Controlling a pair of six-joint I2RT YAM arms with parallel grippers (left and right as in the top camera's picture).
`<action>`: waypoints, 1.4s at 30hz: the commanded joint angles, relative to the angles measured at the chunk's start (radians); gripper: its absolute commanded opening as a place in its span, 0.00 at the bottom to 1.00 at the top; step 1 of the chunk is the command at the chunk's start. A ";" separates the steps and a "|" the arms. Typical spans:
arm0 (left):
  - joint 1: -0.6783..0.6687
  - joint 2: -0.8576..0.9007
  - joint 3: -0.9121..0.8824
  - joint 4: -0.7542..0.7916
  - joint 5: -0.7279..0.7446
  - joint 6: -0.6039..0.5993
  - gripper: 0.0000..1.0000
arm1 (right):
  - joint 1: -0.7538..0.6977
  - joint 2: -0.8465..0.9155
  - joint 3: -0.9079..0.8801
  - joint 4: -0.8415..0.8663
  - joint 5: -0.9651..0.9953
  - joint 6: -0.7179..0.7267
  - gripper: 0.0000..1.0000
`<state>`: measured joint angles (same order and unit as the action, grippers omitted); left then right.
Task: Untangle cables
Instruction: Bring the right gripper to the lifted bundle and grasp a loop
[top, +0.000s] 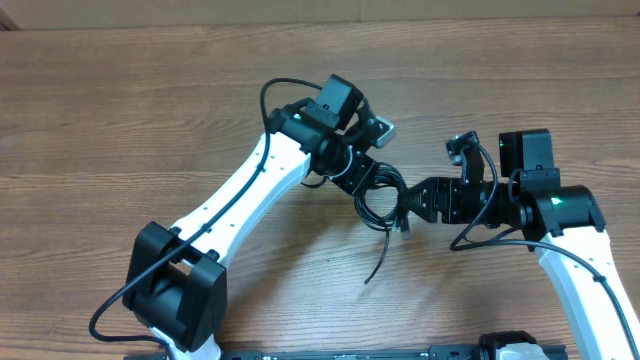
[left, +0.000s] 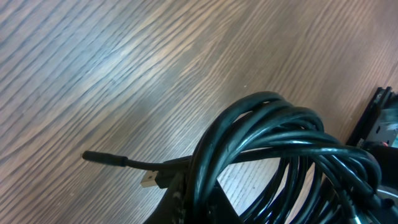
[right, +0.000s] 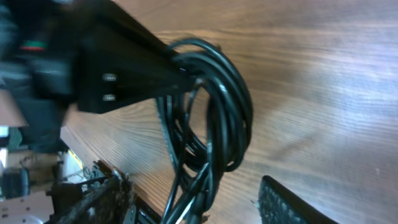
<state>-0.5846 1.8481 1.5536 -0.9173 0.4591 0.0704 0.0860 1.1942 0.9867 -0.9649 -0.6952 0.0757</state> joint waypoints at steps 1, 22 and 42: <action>-0.012 -0.040 0.079 -0.008 0.006 -0.007 0.04 | 0.005 -0.005 0.022 -0.030 0.074 -0.006 0.63; -0.066 -0.049 0.145 -0.077 0.063 -0.003 0.04 | 0.005 -0.004 0.021 0.073 0.202 0.086 0.32; -0.044 -0.090 0.145 -0.073 -0.167 -0.062 0.04 | 0.003 -0.005 0.027 0.098 0.124 0.076 0.58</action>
<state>-0.6201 1.7824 1.6691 -0.9859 0.4068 0.0654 0.0841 1.1942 0.9871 -0.9012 -0.5045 0.1661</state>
